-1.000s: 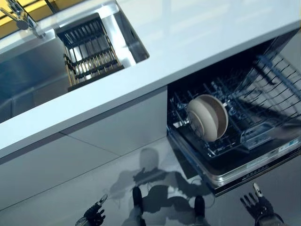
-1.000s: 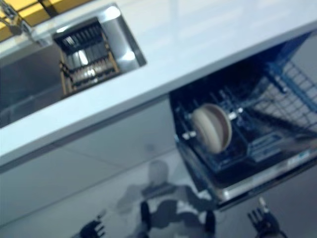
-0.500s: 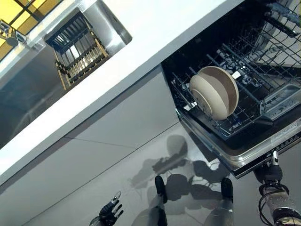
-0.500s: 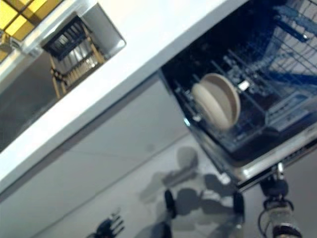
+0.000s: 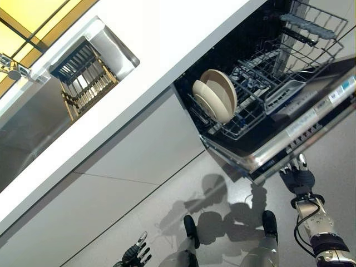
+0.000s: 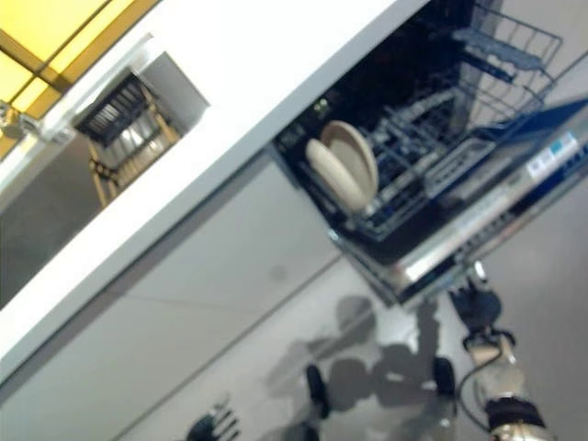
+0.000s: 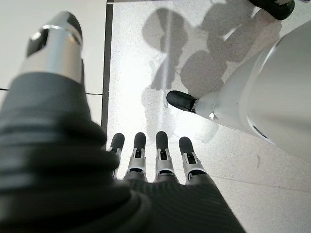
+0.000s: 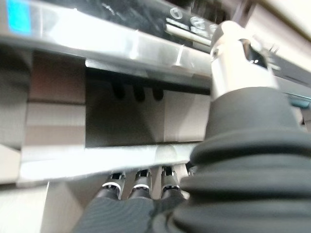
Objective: Take plates into dishwasher
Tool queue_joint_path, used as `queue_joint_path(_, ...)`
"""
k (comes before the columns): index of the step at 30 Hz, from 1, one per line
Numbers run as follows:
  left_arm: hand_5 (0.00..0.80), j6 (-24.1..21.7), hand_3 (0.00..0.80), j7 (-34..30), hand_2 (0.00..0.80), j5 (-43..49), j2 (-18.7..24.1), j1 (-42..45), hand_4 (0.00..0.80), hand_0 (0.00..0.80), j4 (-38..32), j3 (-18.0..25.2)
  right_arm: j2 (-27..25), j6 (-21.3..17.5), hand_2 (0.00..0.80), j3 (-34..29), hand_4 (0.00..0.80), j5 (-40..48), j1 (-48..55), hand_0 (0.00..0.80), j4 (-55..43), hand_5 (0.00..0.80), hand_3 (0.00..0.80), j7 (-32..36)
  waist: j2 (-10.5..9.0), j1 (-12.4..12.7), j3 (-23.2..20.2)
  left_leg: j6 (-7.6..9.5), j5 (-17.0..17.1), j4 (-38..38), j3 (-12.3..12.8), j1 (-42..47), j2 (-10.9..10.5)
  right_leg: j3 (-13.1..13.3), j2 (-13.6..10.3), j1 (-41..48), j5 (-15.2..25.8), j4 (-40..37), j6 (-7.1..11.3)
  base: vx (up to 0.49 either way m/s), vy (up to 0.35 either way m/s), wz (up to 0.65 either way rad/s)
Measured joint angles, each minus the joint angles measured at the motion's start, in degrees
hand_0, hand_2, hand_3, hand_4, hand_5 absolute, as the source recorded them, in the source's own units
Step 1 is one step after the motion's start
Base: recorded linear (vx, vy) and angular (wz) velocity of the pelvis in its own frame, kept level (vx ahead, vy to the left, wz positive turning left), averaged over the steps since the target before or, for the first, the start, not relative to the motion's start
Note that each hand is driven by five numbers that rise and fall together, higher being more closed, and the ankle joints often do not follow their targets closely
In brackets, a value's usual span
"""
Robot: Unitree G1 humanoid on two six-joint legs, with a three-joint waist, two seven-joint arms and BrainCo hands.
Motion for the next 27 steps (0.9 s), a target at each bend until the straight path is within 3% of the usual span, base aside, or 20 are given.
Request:
queue_joint_path(5, 0.000, 0.0, 0.000, 0.8, 0.000, 0.1, -1.4, 0.0, 0.000, 0.000, 0.9, 0.0, -0.2, 0.2, 0.000, 1.4, 0.000, -1.4, -3.8, 0.000, -4.0, 0.000, 0.000, -0.4, 0.57, 1.4, -0.9, -0.32, 0.1, 0.0, -2.6, 1.8, 0.5, -3.5, 0.7, 4.1, -1.0, 0.0, -0.40, 0.094, -0.058, 0.30)
queue_joint_path(9, 0.000, 0.0, 0.000, 2.7, 0.000, 0.6, -1.5, 0.2, 0.000, 0.000, 2.3, 0.1, -0.2, 1.1, 0.000, 1.8, 0.000, -3.1, -7.4, 0.000, -4.0, 0.000, 0.000, -1.5, -0.48, 4.3, -3.7, -1.11, 0.6, 0.1, -4.3, 1.8, 1.2, -6.4, 1.6, 6.3, -1.8, 0.0, -0.53, 0.069, -0.057, 0.34)
queue_joint_path(12, 0.000, 0.1, 0.000, 4.4, 0.000, 1.4, -0.6, 0.6, 0.000, 0.000, 3.9, 0.3, 0.6, 1.5, 0.000, 2.1, 0.000, -7.5, -8.1, 0.000, -5.0, 0.000, 0.000, -1.5, -3.84, 5.5, -5.9, -0.99, 0.7, 0.1, -4.1, 2.4, 1.2, -8.5, 1.8, 8.5, -2.8, 0.0, -0.61, 0.079, -0.066, 0.37)
queue_joint_path(14, 0.000, 0.5, 0.000, 6.1, 0.000, 3.2, 1.5, 1.3, 0.000, 0.000, 5.3, 0.5, 2.6, 2.0, 0.000, 2.2, 0.000, -12.1, -8.1, 0.000, -4.4, 0.000, 0.000, -1.9, -9.05, 5.5, -8.4, -1.04, 0.7, 0.1, -4.0, 3.7, 1.2, -8.9, 2.0, 10.8, -4.5, 0.0, -0.50, 0.092, -0.082, 0.37)
queue_joint_path(18, 0.000, 0.8, 0.000, 8.3, 0.000, 6.8, 4.8, 2.6, 0.000, 0.000, 6.5, 0.6, 4.3, 2.5, 0.000, 3.8, 0.000, -21.2, -4.0, 0.000, -0.4, 0.000, 0.000, -2.8, -14.73, 6.6, -12.9, -2.04, -0.3, 0.1, -4.1, 5.4, 2.9, -8.8, 3.8, 12.9, -6.2, 0.0, -1.26, 0.082, -0.081, 0.11)
queue_joint_path(21, 0.000, 1.1, 0.000, 10.0, 0.000, 10.5, 5.2, 4.0, 0.000, 0.000, 6.5, 0.7, 5.5, 2.9, 0.000, 7.7, 0.000, -28.1, 2.7, 0.000, 1.9, 0.000, 0.000, -3.1, -16.34, 6.9, -15.8, -2.41, -0.8, 0.0, -4.4, 6.6, 3.8, -8.8, 4.8, 14.6, -6.9, 0.0, -1.74, 0.093, -0.050, 0.03)
queue_joint_path(27, 0.000, 1.5, 0.000, 14.0, 0.000, 19.3, 4.3, 5.4, 0.000, 0.000, 6.6, 0.4, 9.6, 5.2, 0.000, 15.4, 0.000, -40.5, 14.4, 0.000, 6.9, 0.000, 0.000, -3.6, -16.15, 6.8, -18.5, -2.62, -0.9, 0.0, -4.8, 7.9, 5.2, -8.8, 6.4, 16.1, -7.4, -0.1, -2.53, 0.057, -0.006, 0.01)
